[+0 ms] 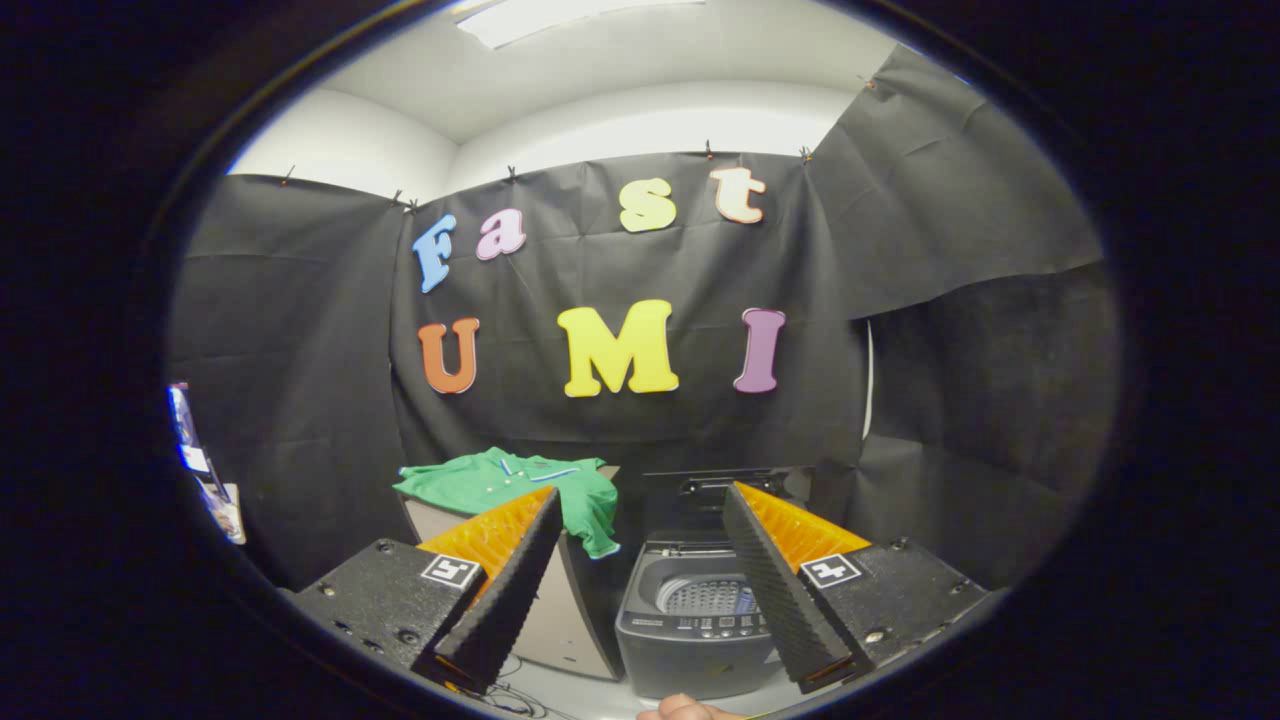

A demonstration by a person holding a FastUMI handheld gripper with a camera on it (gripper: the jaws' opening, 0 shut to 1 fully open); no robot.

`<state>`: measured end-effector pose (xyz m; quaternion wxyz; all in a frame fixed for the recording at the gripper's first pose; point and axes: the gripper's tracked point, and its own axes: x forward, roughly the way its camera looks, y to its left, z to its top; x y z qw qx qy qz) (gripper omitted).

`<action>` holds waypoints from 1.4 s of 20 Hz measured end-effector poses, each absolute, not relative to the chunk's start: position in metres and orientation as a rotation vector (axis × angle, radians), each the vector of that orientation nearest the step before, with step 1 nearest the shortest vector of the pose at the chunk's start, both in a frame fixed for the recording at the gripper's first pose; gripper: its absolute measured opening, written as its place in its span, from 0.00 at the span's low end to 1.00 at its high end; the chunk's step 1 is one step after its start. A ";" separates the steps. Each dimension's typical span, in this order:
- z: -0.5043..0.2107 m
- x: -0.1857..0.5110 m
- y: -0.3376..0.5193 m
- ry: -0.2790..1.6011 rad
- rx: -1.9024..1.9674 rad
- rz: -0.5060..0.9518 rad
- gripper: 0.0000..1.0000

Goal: Put the clothes into the washing machine and then close the washing machine lid.

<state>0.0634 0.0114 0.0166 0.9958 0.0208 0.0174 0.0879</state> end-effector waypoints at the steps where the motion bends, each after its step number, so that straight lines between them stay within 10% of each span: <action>1: 0.021 0.070 0.022 0.046 0.045 0.181 1.00; 28: -0.047 0.328 0.348 0.889 -0.031 0.280 1.00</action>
